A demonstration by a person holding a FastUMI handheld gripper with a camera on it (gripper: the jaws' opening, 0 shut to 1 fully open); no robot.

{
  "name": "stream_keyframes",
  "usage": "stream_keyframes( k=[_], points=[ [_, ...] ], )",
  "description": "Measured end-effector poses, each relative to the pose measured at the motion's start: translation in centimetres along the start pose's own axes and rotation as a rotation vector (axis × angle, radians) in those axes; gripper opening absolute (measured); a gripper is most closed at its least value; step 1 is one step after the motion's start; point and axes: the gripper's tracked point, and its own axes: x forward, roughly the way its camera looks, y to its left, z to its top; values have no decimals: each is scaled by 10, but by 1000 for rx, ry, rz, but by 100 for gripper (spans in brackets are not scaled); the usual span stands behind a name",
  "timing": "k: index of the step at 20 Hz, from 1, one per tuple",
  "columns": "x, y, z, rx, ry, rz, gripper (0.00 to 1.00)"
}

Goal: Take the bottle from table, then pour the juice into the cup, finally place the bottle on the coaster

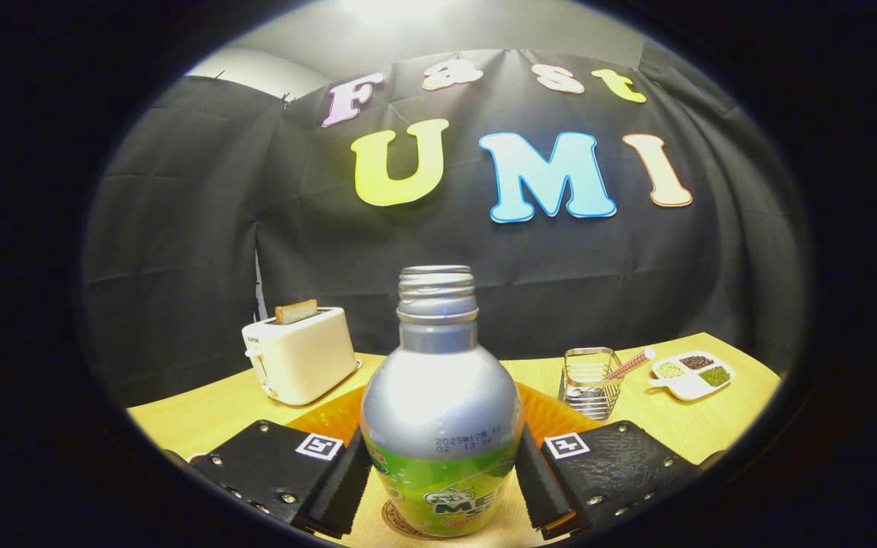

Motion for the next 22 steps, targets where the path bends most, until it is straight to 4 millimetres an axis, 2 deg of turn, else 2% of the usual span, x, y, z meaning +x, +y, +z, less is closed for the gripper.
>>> stream_keyframes(
  k=[9,15,22],
  points=[
    [13,18,-28,16,23,43,82],
    [21,19,-43,-13,13,28,82],
    [16,20,-43,-44,-55,31,82]
  ],
)
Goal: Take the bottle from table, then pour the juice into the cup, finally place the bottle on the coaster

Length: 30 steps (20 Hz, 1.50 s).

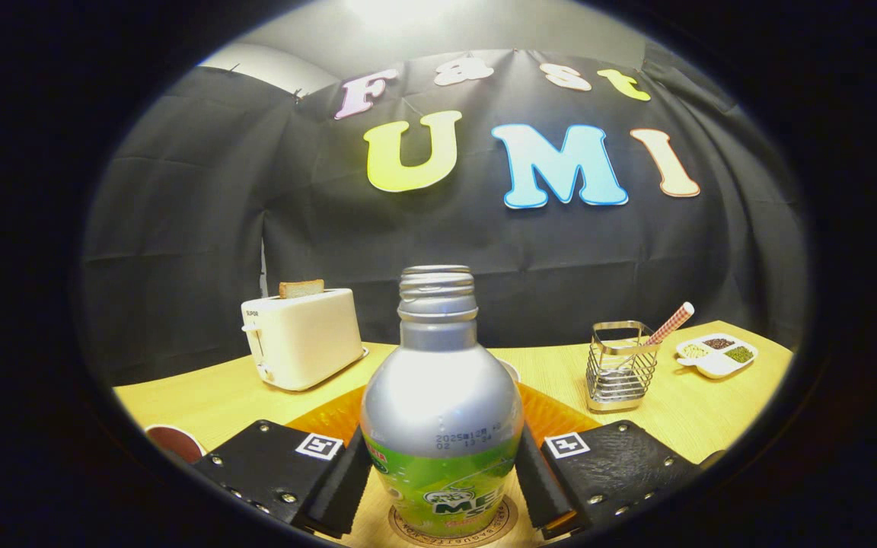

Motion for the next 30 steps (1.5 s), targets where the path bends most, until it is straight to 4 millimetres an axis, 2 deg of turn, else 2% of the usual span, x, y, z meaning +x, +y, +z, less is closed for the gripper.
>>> stream_keyframes(
  k=[2,3,5,6,14,19,23,26,30],
  points=[
    [-4,4,-5,-40,12,18,83],
    [-6,4,-6,-55,21,22,88],
    [-12,2,3,-71,11,16,98],
    [-18,2,13,-63,-5,11,98],
    [-64,-4,101,-93,-102,-53,97],
    [-90,-17,179,-140,-154,-117,97],
    [-115,-25,230,-132,-182,-137,97],
    [-135,-37,257,-155,-190,-164,97],
    [-158,-64,289,-180,-193,-203,96]
  ],
)
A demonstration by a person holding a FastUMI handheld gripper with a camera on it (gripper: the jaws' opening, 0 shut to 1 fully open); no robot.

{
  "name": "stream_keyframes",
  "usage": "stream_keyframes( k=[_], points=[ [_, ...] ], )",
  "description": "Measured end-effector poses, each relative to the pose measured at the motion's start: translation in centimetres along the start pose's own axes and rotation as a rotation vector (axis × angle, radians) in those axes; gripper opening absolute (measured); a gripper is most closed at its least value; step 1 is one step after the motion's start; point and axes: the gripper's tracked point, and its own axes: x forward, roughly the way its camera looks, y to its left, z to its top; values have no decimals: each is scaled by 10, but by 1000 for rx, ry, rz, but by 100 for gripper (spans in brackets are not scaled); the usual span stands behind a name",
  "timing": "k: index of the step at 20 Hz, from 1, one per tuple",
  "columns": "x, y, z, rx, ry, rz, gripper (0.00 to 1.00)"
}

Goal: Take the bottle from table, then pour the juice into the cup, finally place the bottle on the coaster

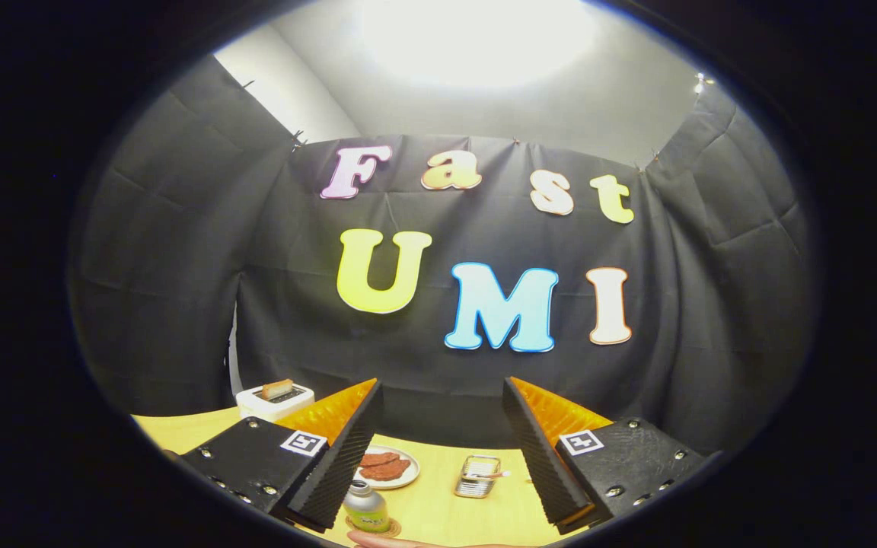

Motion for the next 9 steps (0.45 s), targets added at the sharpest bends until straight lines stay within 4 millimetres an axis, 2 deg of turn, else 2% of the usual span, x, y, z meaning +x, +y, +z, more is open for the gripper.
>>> stream_keyframes(
  k=[4,9],
  points=[
    [-15,-38,5,-22,9,-16,96],
    [-35,-100,-24,8,14,-61,96]
  ],
)
